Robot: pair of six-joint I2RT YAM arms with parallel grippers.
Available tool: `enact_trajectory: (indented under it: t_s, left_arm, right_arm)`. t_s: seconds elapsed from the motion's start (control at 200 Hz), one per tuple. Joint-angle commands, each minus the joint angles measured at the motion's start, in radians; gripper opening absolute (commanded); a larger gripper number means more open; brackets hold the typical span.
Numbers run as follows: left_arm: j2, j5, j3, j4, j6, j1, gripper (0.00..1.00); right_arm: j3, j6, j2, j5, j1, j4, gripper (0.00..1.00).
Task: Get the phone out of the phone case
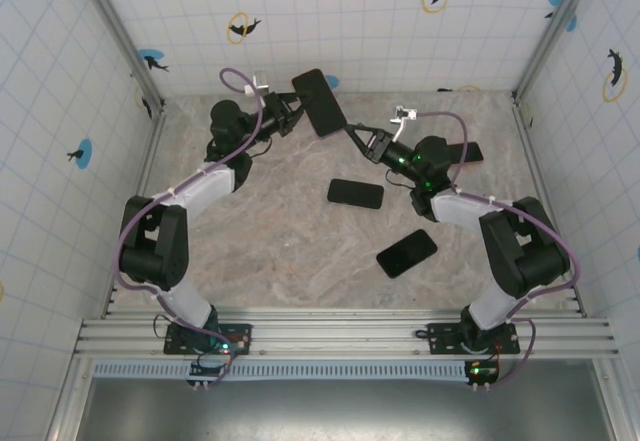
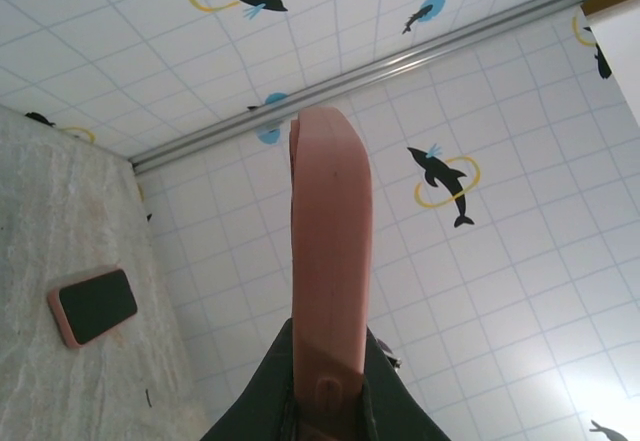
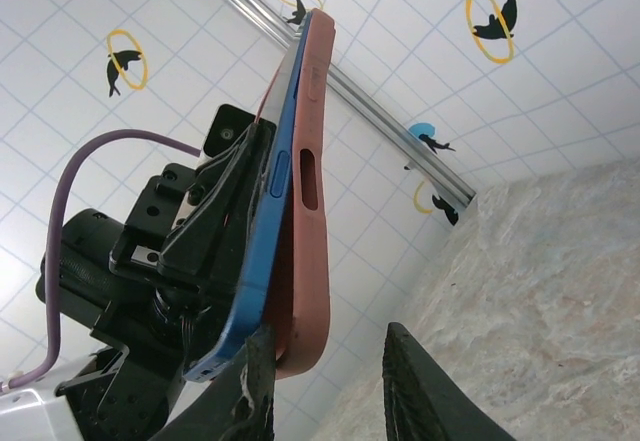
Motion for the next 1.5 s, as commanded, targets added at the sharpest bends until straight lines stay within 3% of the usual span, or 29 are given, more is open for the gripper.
enact_trajectory:
  t_s: [0.0, 0.38, 0.676, 0.851, 0.976, 1.186, 1.491]
  left_arm:
    - [-0.005, 0.005, 0.005, 0.116, -0.035, -0.017, 0.0]
    - [0.021, -0.052, 0.0, 0.06, -0.067, -0.025, 0.0]
    - [0.064, -0.077, -0.007, 0.107, -0.118, -0.037, 0.0]
    - [0.07, -0.074, -0.017, 0.091, -0.112, -0.037, 0.0]
    - [0.078, -0.063, -0.021, 0.07, -0.104, -0.039, 0.0]
    - [0.084, -0.053, -0.029, 0.047, -0.096, -0.036, 0.11]
    - [0.063, -0.077, -0.052, 0.01, -0.06, -0.025, 0.35]
  right_arm:
    - [0.039, 0.02, 0.025, -0.008, 0.006, 0.046, 0.31]
    - [0.11, 0.209, 0.071, 0.043, 0.045, 0.075, 0.3]
    - [0.159, 0.329, 0.118, 0.057, 0.072, 0.117, 0.3]
    - [0.167, 0.373, 0.131, 0.068, 0.073, 0.138, 0.25]
    - [0.166, 0.404, 0.141, 0.064, 0.068, 0.164, 0.16]
    - [0.147, 0.471, 0.154, 0.064, 0.059, 0.219, 0.06]
    - [0.121, 0.481, 0.151, 0.07, 0.054, 0.192, 0.04]
